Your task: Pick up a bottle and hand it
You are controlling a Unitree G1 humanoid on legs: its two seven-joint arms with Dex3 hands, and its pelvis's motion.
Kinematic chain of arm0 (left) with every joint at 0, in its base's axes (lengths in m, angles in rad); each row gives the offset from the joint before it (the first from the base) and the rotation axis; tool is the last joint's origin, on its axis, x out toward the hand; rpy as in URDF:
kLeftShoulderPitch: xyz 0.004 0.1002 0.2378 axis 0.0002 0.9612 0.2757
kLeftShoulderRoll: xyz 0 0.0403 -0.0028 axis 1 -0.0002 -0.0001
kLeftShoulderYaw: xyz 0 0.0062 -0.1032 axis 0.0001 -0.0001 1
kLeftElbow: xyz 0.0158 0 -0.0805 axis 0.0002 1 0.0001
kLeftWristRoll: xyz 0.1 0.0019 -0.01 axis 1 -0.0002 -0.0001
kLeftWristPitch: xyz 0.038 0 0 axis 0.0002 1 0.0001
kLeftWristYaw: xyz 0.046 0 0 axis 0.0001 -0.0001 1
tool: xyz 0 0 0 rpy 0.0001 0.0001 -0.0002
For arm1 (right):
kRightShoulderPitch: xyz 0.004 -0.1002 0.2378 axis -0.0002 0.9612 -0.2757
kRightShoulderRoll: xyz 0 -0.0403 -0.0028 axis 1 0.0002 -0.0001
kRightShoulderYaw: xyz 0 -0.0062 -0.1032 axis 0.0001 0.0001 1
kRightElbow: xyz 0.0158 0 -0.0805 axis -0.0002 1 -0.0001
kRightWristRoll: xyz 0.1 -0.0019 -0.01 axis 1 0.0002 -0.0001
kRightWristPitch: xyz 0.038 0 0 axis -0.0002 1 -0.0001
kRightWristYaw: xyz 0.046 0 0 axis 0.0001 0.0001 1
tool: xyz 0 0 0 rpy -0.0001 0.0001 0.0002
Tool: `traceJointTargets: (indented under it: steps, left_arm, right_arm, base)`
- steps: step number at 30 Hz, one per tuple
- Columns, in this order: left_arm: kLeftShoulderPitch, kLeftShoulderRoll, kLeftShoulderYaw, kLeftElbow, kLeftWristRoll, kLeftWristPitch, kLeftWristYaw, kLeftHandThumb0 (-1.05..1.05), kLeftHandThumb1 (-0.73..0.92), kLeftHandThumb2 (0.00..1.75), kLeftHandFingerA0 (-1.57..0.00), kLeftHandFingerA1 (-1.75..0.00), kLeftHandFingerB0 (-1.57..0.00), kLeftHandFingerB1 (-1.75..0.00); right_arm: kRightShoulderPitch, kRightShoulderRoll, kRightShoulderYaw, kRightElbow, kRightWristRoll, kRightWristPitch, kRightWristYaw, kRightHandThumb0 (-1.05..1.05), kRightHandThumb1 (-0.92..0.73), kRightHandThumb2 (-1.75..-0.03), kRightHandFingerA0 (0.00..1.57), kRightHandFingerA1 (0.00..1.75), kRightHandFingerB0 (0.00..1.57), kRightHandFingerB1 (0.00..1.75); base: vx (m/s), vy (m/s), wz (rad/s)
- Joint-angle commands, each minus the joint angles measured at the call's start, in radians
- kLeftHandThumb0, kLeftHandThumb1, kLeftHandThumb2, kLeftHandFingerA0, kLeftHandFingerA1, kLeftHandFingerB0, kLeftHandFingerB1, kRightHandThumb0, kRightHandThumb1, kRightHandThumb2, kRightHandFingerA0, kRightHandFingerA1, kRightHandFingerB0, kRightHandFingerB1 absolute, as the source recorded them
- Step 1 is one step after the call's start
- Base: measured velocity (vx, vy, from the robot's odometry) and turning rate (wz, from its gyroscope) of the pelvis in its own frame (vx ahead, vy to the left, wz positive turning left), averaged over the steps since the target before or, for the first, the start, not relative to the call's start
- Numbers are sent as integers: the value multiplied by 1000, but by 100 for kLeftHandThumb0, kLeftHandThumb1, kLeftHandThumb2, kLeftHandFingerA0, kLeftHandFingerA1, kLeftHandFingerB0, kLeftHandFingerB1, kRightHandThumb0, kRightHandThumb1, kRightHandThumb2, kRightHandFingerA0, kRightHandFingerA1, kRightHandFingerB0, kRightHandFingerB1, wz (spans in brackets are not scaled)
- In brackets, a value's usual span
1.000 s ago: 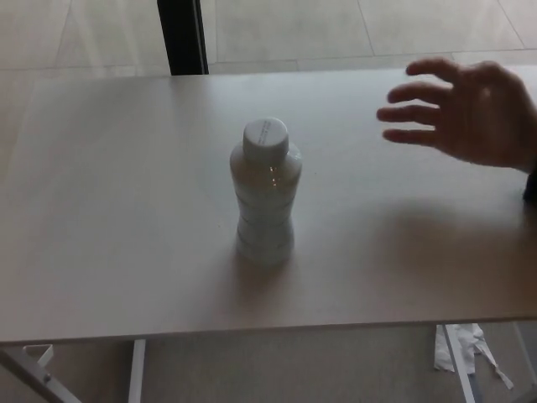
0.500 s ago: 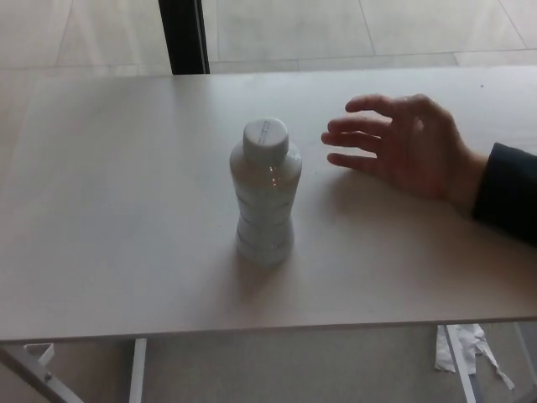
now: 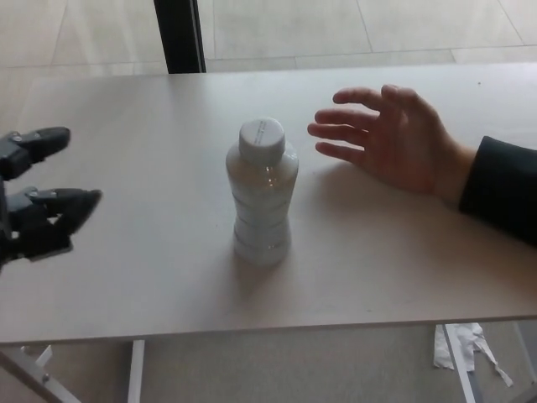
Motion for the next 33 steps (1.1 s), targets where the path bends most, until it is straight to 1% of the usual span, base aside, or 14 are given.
traceJointTargets:
  steps: [1, 7, 8, 12, 15, 16, 20, 21, 27, 28, 29, 31, 32, 33]
  left_arm:
    - [31, -50, -119, 12, 74, -12, 1, -62, 52, 56, -46, -51, -35, -39]
    - [29, -71, -183, 57, 116, -86, 3, -61, 53, 56, -41, -51, -35, -40]
    - [27, -71, -185, 65, 120, -96, 3, -61, 53, 56, -42, -54, -35, -40]
    - [5, -74, -218, 95, 161, -103, 14, -64, 54, 56, -37, -54, -32, -39]
    - [-14, -73, -238, 109, 184, -82, 18, -67, 55, 57, -33, -51, -28, -36]
    - [-26, -80, -245, 118, 189, -71, 20, -67, 42, 80, -27, -56, -21, -46]
    - [-66, -93, -283, 147, 226, -46, 34, -69, 53, 57, -15, -50, -17, -31]
    - [-75, -98, -288, 158, 230, -41, 38, -38, 24, 88, -4, -54, 0, -49]
    - [-117, -140, -314, 212, 280, -30, 84, -38, 18, 84, -3, -54, 0, -50]
    - [-121, -146, -319, 221, 289, -35, 92, -38, 17, 84, -4, -54, 0, -51]
    - [-131, -156, -330, 235, 304, -42, 103, -39, 15, 83, -4, -55, 0, -51]
    - [-141, -164, -341, 250, 315, -47, 102, -71, 41, 85, -4, -55, -1, -28]
    - [-146, -167, -349, 259, 324, -49, 104, -79, 50, 56, -5, -53, -7, -28]
    - [-147, -175, -363, 272, 325, -65, 94, -79, 48, 57, -17, -60, 0, -29]
  right_arm:
    - [1, -8, 13, -32, 22, 8, -6, -50, -39, -73, 38, 56, 30, 44]
    - [13, -4, 15, -56, 27, 9, -12, -50, -39, -73, 32, 55, 30, 44]
    - [6, -9, 12, -39, 36, 5, -1, -44, -49, -56, 33, 48, 34, 32]
    - [12, -12, 23, -50, 16, 17, -25, -51, -39, -73, 36, 55, 30, 44]
    - [11, -13, 22, -51, 32, 25, -16, -43, -50, -55, 40, 47, 35, 33]
    - [7, -12, 21, -49, 32, 30, -26, -49, -39, -72, 37, 54, 30, 44]
    - [-1, -19, 26, -21, 27, 10, -16, -50, -38, -72, 37, 54, 31, 44]
    - [-2, -19, 26, -21, 27, 8, -17, -51, -38, -72, 36, 54, 31, 44]
    - [-2, -17, 36, -36, 14, 0, -26, -50, -39, -73, 37, 55, 29, 44]
    - [-3, -18, 37, -35, 13, -1, -27, -44, -50, -56, 40, 48, 36, 32]
    - [-4, -18, 39, -37, 11, 3, -31, -52, -39, -73, 37, 54, 29, 44]
    - [-5, -17, 40, -47, 14, 20, -40, -51, -38, -73, 36, 54, 29, 44]
    - [-10, -15, 40, -47, 16, 9, -37, -50, -38, -72, 36, 55, 29, 43]
    - [-8, -14, 45, -61, 9, 12, -44, -51, -38, -73, 35, 55, 29, 44]
  base:
    - [0, 0, 0]
    - [0, 0, 0]
    - [0, 0, 0]
    - [0, 0, 0]
    - [0, 0, 0]
    - [0, 0, 0]
    - [0, 0, 0]
    - [0, 0, 0]
    - [0, 0, 0]
    - [0, 0, 0]
    - [0, 0, 0]
    - [0, 0, 0]
    - [0, 0, 0]
    - [0, 0, 0]
